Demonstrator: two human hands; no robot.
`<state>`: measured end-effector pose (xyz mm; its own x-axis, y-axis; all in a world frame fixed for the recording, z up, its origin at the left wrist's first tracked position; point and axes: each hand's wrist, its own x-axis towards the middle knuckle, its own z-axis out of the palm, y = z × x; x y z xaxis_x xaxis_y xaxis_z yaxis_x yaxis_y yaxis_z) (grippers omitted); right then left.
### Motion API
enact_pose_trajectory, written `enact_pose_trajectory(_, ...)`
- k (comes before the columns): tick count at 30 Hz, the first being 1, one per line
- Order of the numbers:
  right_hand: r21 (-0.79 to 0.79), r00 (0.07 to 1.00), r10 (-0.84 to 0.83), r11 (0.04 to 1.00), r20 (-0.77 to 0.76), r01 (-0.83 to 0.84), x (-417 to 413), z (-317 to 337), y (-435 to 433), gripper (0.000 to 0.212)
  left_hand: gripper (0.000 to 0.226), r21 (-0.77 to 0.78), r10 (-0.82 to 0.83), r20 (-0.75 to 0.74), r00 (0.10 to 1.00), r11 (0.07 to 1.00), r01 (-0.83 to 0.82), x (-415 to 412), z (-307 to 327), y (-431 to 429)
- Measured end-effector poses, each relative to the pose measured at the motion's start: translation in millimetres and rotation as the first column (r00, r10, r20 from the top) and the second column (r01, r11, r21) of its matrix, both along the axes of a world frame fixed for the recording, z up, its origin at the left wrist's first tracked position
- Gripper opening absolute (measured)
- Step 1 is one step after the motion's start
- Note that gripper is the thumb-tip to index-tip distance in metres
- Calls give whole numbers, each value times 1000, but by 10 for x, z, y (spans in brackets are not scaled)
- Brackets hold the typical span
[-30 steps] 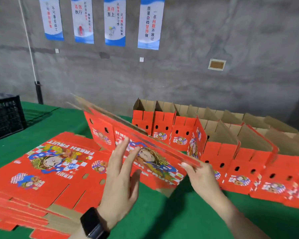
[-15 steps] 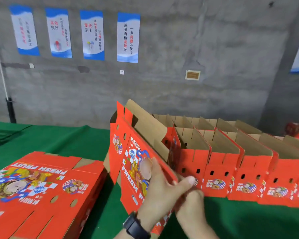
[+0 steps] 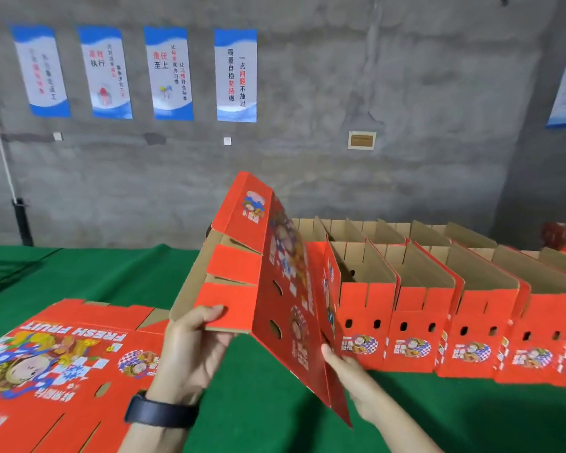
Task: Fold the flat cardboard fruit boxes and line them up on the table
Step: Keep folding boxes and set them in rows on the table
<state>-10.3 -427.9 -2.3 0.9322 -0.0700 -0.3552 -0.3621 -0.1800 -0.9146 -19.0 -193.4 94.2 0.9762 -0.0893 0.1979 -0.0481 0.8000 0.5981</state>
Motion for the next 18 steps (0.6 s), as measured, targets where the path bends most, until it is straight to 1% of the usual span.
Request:
enact_pose_trajectory(1, 147, 997, -22, 989, -69, 32, 24, -61, -30, 75, 39, -2, -20, 1, 1000, 1000, 20, 16, 12, 40)
enact_pose_trajectory(2, 272, 994, -32, 960, -106, 60, 31, -97, -46, 75, 41, -13, -34, 10, 999, 999, 34, 22, 32, 66)
enact_pose_trajectory(4, 470, 994, -37, 878, -107, 83, 45, -102, -68, 66, 41, -64, -34, -10, 999, 997, 33, 64, 39, 168)
enact_pose_trajectory(6, 609, 992, -92, 783, -84, 124, 59, -87, -117, 59, 44, -117, -106, 45, 993, 987, 111, 107, -38, 342)
enact_pose_trajectory(7, 651, 989, -128, 746, -70, 143, 67, -58, -164, 59, 48, -112, -80, 58, 995, 990, 86, 122, -127, 435)
enact_pose_trajectory(8, 667, 986, -160, 730, -45, 149, 75, -7, -217, 59, 52, -96, -77, 95, 992, 992, 86, 122, -247, 561)
enact_pose_trajectory(9, 668, 984, -178, 732, -8, 138, 68, 74, -260, 59, 54, -114, -118, 135, 984, 985, 134, 177, -424, 680)
enact_pose_trajectory(10, 641, 981, -190, 758, 41, 120, 62, 171, -293, 58, 55, -111, -166, 132, 977, 977, 181, 220, -565, 771)
enact_pose_trajectory(11, 585, 975, -197, 804, 103, 101, 51, 285, -311, 58, 55, -92, -165, 86, 982, 981, 173, 241, -711, 816)
enact_pose_trajectory(12, 499, 964, -197, 862, 180, 83, 40, 407, -320, 57, 55, -91, -148, -22, 989, 985, 146, 242, -832, 829)
enact_pose_trajectory(13, 420, 950, -180, 906, 256, 59, 27, 538, -318, 53, 55, -138, -152, -165, 975, 982, 130, 269, -966, 811)
enact_pose_trajectory(14, 368, 936, -153, 929, 318, 26, 22, 663, -308, 44, 55, -210, -182, -237, 954, 969, 133, 302, -1098, 756)
enact_pose_trajectory(15, 319, 919, -110, 947, 379, -18, 17, 777, -302, 35, 51, -200, -163, -290, 943, 974, 107, 292, -1207, 683)
enact_pose_trajectory(16, 249, 897, -69, 967, 436, -47, 19, 879, -292, 32, 46, -131, -101, -374, 922, 990, 55, 286, -1324, 625)
enact_pose_trajectory(17, 167, 879, -26, 984, 476, -61, 23, 959, -277, 33, 36, 3, 22, -508, 861, 1000, -24, 287, -1449, 566)
enact_pose_trajectory(18, 95, 869, 12, 993, 495, -68, 23, 1023, -252, 35, 31, 147, 141, -606, 783, 987, -64, 291, -1560, 487)
